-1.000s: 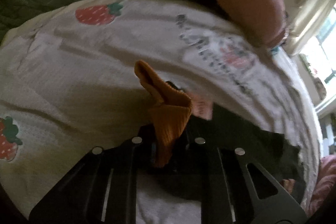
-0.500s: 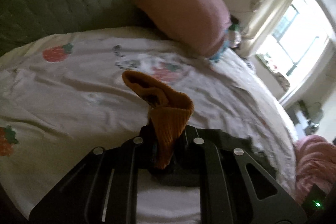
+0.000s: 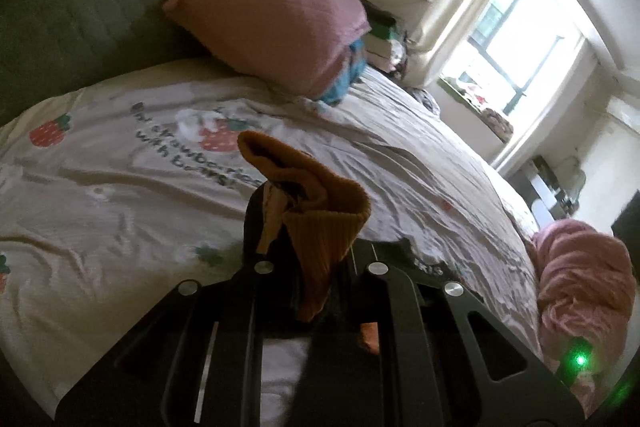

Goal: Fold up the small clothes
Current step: 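Carry the cuff across the shirt body with the left tool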

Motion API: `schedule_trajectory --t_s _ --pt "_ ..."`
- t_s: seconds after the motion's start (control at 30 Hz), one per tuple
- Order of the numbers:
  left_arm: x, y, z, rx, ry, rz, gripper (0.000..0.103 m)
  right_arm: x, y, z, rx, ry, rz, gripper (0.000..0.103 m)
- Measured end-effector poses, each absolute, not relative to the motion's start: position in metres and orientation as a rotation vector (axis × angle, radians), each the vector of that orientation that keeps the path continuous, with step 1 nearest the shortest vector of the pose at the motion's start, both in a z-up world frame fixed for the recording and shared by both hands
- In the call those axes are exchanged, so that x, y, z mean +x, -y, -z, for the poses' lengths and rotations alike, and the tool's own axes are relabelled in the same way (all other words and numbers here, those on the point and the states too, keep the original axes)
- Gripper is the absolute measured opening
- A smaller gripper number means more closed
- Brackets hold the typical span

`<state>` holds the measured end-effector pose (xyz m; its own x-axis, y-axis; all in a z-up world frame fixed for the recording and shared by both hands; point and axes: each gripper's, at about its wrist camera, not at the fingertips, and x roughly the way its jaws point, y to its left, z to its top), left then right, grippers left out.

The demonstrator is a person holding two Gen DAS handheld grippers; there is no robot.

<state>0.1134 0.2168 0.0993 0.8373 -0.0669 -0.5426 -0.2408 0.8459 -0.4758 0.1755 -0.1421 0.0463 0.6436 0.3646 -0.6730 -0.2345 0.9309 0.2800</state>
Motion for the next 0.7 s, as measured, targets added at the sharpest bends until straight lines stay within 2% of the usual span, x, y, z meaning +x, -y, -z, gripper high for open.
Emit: schedule_trajectory --t_s 0.37,0.7 --pt "0.134 -0.141 -0.116 -0.462 -0.605 0.032 0.006 0.169 0.188 -0.055 0.253 -0.772 -0.292 0.098" --pt "0.153 -0.093 -0.102 -0.413 -0.662 0.114 0.006 0.165 0.217 -0.054 0.289 -0.759 -0.260 0.098"
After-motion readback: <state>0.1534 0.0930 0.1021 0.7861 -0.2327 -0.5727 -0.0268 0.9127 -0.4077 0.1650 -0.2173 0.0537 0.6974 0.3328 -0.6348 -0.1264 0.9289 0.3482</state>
